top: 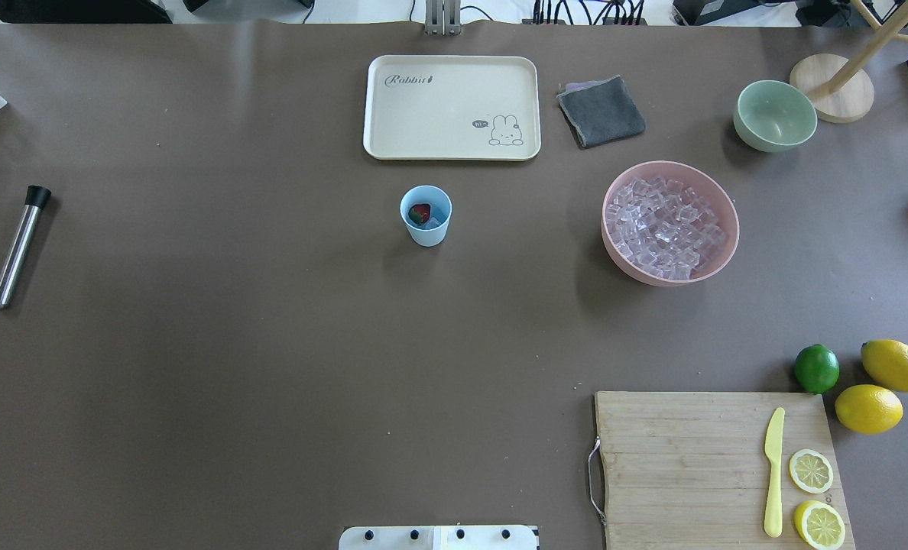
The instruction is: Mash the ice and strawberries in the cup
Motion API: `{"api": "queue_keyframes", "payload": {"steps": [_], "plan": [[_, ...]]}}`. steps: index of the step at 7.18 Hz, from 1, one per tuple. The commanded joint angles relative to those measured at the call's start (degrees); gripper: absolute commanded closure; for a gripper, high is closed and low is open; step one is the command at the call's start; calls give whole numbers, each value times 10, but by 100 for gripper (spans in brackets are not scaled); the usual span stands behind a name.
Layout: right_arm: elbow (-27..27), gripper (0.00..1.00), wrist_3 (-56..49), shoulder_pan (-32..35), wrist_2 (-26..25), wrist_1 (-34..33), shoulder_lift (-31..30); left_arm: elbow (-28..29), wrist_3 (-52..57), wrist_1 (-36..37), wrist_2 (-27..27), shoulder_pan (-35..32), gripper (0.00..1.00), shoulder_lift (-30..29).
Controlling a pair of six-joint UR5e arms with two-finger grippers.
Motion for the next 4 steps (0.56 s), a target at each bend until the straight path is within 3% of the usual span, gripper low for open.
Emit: {"api": "queue_keyframes", "payload": {"steps": [1,4], "plan": [[1,3,-22,7,0,3,-22,-8,13,-42,-1,4,2,57],[-31,3,-93,65,-5,2,-48,-13,3,-75,-7,8,2,81]]}}
